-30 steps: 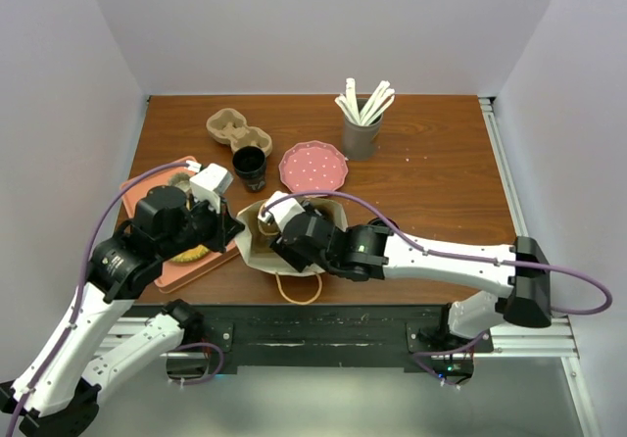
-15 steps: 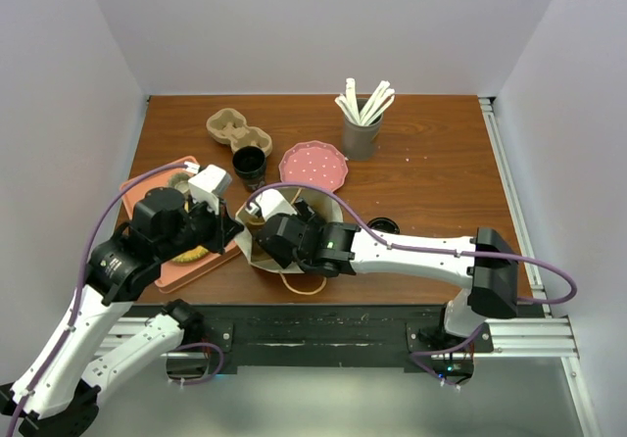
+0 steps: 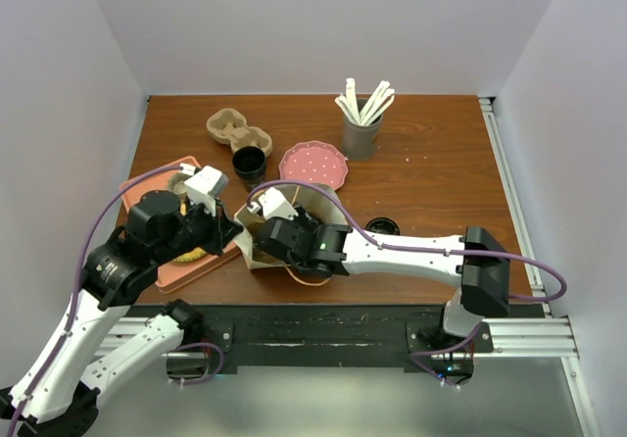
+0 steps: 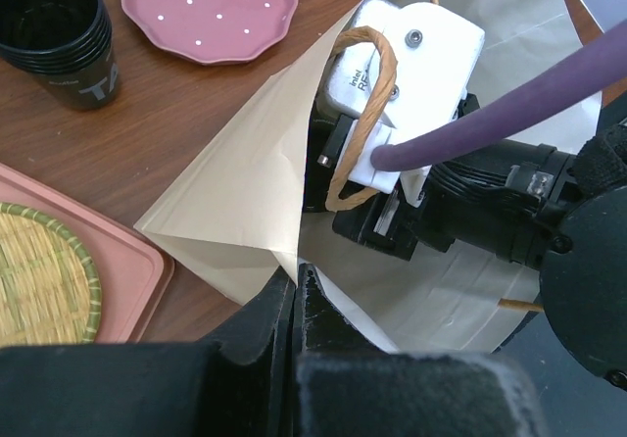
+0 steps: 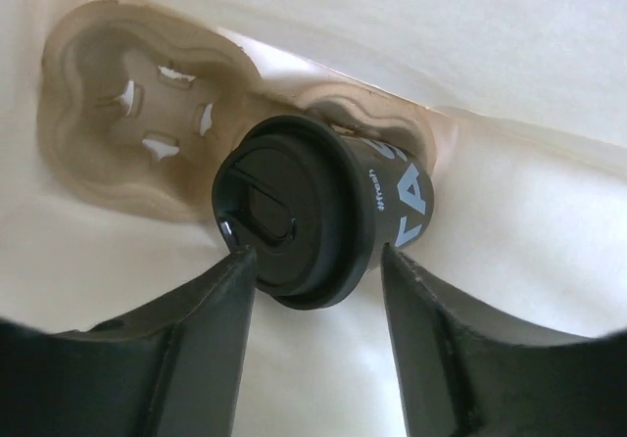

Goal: Pack the takeout coffee

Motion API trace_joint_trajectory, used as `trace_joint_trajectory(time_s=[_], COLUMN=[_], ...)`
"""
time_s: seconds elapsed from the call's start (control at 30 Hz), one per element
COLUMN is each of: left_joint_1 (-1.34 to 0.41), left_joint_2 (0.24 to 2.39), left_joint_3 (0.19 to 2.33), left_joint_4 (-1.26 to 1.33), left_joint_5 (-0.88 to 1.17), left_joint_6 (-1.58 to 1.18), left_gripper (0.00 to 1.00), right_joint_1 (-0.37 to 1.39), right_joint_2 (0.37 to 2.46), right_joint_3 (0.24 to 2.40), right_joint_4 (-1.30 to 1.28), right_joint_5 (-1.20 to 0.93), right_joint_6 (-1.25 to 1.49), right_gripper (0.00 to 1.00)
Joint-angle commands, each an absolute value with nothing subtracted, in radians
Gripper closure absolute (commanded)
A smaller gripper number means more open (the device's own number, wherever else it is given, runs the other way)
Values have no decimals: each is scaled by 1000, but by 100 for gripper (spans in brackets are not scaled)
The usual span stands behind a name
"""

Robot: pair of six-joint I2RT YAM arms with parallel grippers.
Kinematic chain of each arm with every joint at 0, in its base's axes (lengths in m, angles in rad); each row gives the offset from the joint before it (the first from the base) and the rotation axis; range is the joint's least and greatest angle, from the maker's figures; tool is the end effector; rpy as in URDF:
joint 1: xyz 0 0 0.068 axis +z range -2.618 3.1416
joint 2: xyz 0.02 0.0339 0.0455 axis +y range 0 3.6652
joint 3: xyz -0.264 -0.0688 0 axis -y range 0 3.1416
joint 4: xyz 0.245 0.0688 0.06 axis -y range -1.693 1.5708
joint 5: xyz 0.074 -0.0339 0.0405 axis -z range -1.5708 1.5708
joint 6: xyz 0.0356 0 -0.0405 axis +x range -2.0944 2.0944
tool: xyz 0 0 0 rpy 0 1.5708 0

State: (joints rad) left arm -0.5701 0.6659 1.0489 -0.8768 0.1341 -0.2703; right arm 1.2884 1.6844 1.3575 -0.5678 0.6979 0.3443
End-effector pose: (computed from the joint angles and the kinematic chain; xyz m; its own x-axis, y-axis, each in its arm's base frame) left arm 0.0929 -0.0652 0.3720 -0.5538 0.0407 -0.8316 0.5044 0.8111 -0.2962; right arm 0.1236 0.3438 0.2750 -0.4152 -0.5027 -0.7582 -0.5138 0.8174 -0.2606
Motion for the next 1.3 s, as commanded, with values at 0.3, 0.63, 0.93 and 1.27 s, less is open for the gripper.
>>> trace_joint_trajectory(time_s=[0.3, 0.63, 0.93, 1.27], left_joint_1=[-569, -569, -568, -568], left_joint_2=[637, 609, 615, 693], left_joint_3=[1032, 973, 969, 1060], left_joint_4=[-850, -838, -804, -767], left_joint_5=[135, 120, 147, 195], left_joint_6=[-279, -290, -298, -351], left_gripper=[100, 100, 99, 80], right_joint_1=[1289, 1289, 1289, 1287], right_joint_2=[1602, 1381, 1351, 1356], right_joint_3=[1367, 1187, 1186, 1255], right_joint_4=[-546, -362, -390, -399], right_joint_5=[752, 635, 594, 598], right_joint_6=[359, 281, 278, 276], right_gripper=[92, 100, 86, 48])
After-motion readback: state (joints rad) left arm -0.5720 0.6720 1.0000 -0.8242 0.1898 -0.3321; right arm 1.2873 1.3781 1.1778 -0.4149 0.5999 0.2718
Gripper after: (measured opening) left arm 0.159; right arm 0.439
